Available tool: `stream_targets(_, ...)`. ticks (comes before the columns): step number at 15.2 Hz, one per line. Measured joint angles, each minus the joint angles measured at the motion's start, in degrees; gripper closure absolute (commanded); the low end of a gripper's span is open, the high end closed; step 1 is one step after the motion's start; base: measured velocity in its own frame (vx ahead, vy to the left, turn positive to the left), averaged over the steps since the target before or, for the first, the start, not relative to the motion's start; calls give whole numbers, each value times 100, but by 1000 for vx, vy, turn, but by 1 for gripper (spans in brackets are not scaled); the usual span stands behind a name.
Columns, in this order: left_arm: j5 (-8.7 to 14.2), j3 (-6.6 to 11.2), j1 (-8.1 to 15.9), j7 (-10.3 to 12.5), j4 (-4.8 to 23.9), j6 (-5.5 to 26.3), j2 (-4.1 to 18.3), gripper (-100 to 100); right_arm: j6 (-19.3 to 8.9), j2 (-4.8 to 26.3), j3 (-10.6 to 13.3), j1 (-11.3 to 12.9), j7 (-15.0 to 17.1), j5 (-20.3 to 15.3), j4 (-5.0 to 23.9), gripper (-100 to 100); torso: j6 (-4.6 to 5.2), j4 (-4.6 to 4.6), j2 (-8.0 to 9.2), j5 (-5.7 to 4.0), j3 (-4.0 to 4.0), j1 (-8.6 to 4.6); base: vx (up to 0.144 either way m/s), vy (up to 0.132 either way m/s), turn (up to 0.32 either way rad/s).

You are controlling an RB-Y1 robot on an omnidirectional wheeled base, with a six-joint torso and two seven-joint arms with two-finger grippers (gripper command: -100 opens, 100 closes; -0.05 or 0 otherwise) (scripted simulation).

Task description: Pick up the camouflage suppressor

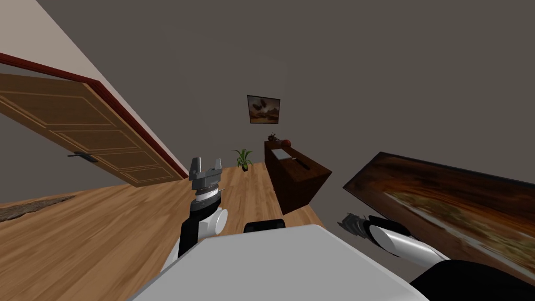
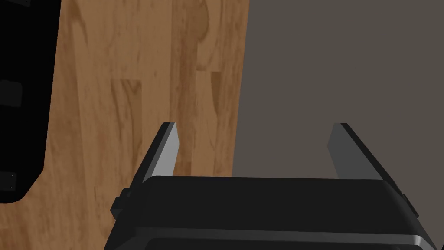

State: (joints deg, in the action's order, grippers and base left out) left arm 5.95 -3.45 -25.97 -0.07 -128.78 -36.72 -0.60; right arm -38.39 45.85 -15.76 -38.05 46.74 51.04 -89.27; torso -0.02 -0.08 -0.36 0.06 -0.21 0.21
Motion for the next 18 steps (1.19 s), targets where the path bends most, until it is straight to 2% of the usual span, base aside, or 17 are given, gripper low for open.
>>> stream_targets(5, 0, 0, 0, 0, 0, 0, 0, 0, -537, 495, -156, 99, 138, 531, 435, -100, -2, -3, -16, -1, -9, -6, 98, 37, 4)
stream_targets(8, 0, 0, 0, 0, 0, 0, 0, 0, -865, 695, -242, 95, 276, 673, 457, -100, -1, 0, -5, -1, -2, -12, 81, 23, 9)
stream_targets(15, 0, 0, -1, 0, 0, 0, 0, 0, -1644, 1355, -429, 266, 441, 1339, 967, -100, -3, -6, -31, -2, -18, -11, 124, 23, 17)
stream_targets(18, 0, 0, -1, 0, 0, 0, 1, 0, -1976, 1605, -472, 326, 571, 1559, 1094, -100, -4, -7, -33, -3, -19, -16, 139, 10, 27)
